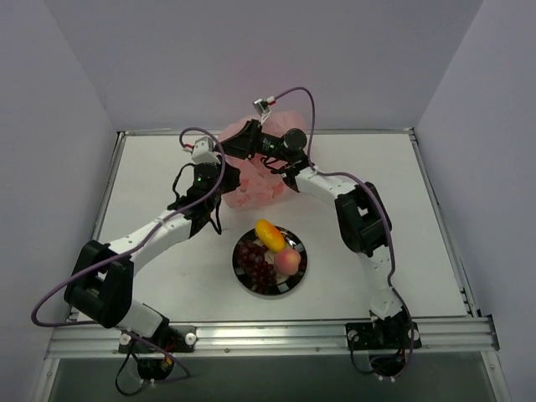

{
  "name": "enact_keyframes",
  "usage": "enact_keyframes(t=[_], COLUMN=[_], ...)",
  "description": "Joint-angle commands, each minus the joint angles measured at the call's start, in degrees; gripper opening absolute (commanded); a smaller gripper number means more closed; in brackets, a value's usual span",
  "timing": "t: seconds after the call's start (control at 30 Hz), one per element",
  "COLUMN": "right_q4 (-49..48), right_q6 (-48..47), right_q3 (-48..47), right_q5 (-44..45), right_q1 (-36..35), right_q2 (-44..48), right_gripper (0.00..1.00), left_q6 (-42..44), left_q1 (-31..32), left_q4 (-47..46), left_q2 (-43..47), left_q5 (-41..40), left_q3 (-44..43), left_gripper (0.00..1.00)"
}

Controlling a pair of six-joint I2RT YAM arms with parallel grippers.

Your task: Take the fake fruits out of the plastic bag

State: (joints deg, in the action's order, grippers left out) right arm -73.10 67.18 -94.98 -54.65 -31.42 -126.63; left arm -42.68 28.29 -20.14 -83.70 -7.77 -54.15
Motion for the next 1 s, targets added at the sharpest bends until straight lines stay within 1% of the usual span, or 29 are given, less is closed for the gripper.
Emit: enact_keyframes(t=[0.0,0.03,0.07,0.1,0.13,0.17,0.2,0.27,0.3,0.33,0.37,0.4,0.43,0.47,0.5,0.53,0.57,0.6,0.63,0.67,0.7,0.73,0.8,0.87,0.9,0.93,0.97], right_q4=[-26.02,-27.43,-29.36,-31.03,-28.96,-24.94,-14.98,-2.2,1.87,-5.4,-13.91,-25.05,-27.51,-27.53,-24.92,-23.68,-21.75,-23.3,-25.4,-26.56,-25.09,-20.55,-18.13,-22.49,-23.92,-24.63,-24.2], right_q6=[-0.29,-0.29,-0.29,-0.29,-0.29,-0.29,-0.29,-0.29,-0.29,-0.29,-0.29,-0.29,-0.29,-0.29,-0.29,-0.29,-0.29,-0.29,-0.29,-0.29,-0.29,-0.29,-0.29,-0.29,-0.29,-0.29,-0.29], right_q3=[-4.26,-0.86,5.09,17.68,22.51,24.99,19.71,6.37,2.03,3.38,7.83,13.01,19.42,19.39,17.65,12.15,9.66,7.72,6.75,9.17,11.98,16.8,19.38,19.14,16.95,15.98,15.18], right_q5=[-1.42,-1.42,-1.42,-1.42,-1.42,-1.42,-1.42,-1.42,-1.42,-1.42,-1.42,-1.42,-1.42,-1.42,-1.42,-1.42,-1.42,-1.42,-1.42,-1.42,-1.42,-1.42,-1.42,-1.42,-1.42,-1.42,-1.42], right_q1=[-3.29,-3.3,-3.12,-2.86,-2.6,-2.25,-1.29,-0.4,-0.48,-1.01,-1.27,-1.54,-0.76,0.12,1.09,1.97,1.98,1.71,1.45,1.19,1.27,1.79,2.41,2.68,2.85,2.77,2.68], right_q2=[-0.73,3.45,6.71,10.49,17.14,19.38,20.53,15.91,13.97,11.95,12.37,13.68,16.3,17.11,16.33,15.11,13.88,11.6,11.32,12.19,15.76,17.8,19.92,17.74,14.77,13.61,12.99], right_gripper=[0.97,0.97,0.97,0.97,0.97,0.97,0.97,0.97,0.97,0.97,0.97,0.97,0.97,0.97,0.97,0.97,0.97,0.97,0.97,0.97,0.97,0.97,0.97,0.97,0.97,0.97,0.97], left_q6=[-0.39,-0.22,0.74,1.19,1.8,2.07,2.16,0.85,0.4,0.84,1.01,1.02,1.1,1.8,2.15,1.81,1.81,2.24,3.55,4.09,4.79,5.75,6.46,8.31,8.83,9.53,9.71], left_q1=[-0.26,-0.43,-0.52,-0.52,-0.78,-0.87,-0.87,-1.13,-1.14,-1.22,-0.96,-1.05,-1.13,-1.14,-0.96,-0.87,-0.96,-0.87,-0.87,-0.87,-0.87,-0.78,-0.43,0.71,1.32,1.93,2.11], left_q4=[-2.97,-2.89,-2.63,-1.75,-1.13,-0.78,-0.78,-0.95,-1.3,-1.39,-1.48,-1.57,-1.39,-1.04,0.0,0.01,-1.12,-1.13,-0.52,0.36,1.93,3.34,5.28,9.48,10.29,11.08,12.92], left_q2=[0.03,0.2,0.81,1.08,1.87,2.31,2.58,2.49,2.23,1.53,1.26,1.0,0.74,0.56,0.82,1.52,2.05,2.49,3.62,4.33,5.21,7.48,10.3,15.48,17.33,21.09,22.78], left_q5=[1.7,1.88,1.79,1.53,1.44,1.44,1.18,0.91,1.26,1.44,1.18,1.09,1.53,1.53,1.27,1.53,1.62,1.88,1.88,2.06,2.41,2.76,3.02,2.68,1.54,1.18,1.0], left_q3=[-4.21,-4.3,-4.3,-4.3,-4.3,-3.77,-3.51,-2.98,-3.15,-3.42,-3.59,-3.77,-4.2,-4.56,-4.65,-4.39,-3.95,-3.95,-4.82,-5.52,-6.05,-6.4,-6.32,-5.27,-4.22,-3.08,-1.5], left_gripper=[0.02,0.02,0.02,0.02,0.02,0.02,0.02,0.02,0.02,0.02,0.02,0.02,0.02,0.02,0.03,0.02,0.04,0.07,0.13,0.43,0.59,0.73,0.91,0.92,0.92,0.92,0.91])
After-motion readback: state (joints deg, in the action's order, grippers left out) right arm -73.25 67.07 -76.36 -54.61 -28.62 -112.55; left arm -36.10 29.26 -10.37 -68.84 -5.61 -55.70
